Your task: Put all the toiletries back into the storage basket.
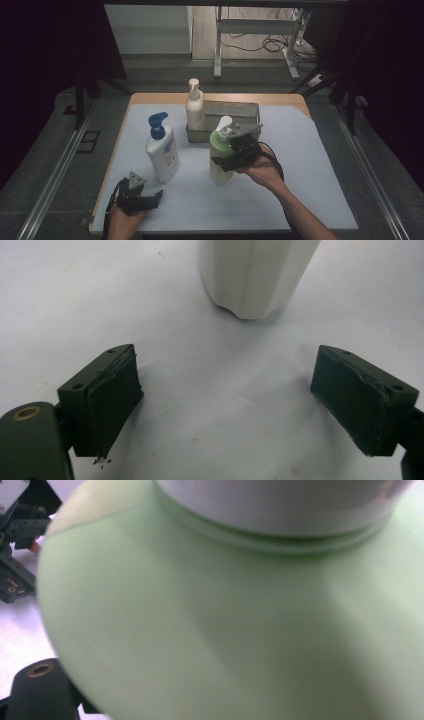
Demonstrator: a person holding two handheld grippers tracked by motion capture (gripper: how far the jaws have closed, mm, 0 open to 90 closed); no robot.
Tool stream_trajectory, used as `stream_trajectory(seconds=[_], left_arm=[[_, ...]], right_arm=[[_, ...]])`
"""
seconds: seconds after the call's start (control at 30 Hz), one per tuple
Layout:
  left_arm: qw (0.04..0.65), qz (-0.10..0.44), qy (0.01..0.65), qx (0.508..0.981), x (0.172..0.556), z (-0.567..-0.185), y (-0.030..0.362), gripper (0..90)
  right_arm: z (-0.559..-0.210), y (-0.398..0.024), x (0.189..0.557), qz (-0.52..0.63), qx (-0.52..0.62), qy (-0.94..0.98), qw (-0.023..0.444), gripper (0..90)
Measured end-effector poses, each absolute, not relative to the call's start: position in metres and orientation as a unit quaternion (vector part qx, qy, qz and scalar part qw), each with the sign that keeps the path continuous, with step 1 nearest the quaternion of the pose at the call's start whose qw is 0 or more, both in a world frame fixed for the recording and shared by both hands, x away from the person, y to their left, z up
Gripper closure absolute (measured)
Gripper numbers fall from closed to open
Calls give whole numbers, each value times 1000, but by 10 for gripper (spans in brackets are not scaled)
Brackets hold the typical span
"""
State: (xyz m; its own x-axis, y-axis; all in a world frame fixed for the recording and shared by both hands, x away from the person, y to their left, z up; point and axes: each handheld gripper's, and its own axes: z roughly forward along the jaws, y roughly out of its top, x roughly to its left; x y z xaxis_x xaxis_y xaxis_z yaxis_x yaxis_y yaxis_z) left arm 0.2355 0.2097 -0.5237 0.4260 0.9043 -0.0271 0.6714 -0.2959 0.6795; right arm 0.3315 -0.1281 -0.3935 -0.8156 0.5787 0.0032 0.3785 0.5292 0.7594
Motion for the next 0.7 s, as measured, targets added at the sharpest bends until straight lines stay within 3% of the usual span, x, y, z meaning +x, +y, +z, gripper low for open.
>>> stream_trajectory(seconds=[0.7], left_arm=[[315, 183, 503, 784, 236, -524, 210, 119]], right_arm=[[-345, -127, 351, 407, 290, 853, 147, 125]])
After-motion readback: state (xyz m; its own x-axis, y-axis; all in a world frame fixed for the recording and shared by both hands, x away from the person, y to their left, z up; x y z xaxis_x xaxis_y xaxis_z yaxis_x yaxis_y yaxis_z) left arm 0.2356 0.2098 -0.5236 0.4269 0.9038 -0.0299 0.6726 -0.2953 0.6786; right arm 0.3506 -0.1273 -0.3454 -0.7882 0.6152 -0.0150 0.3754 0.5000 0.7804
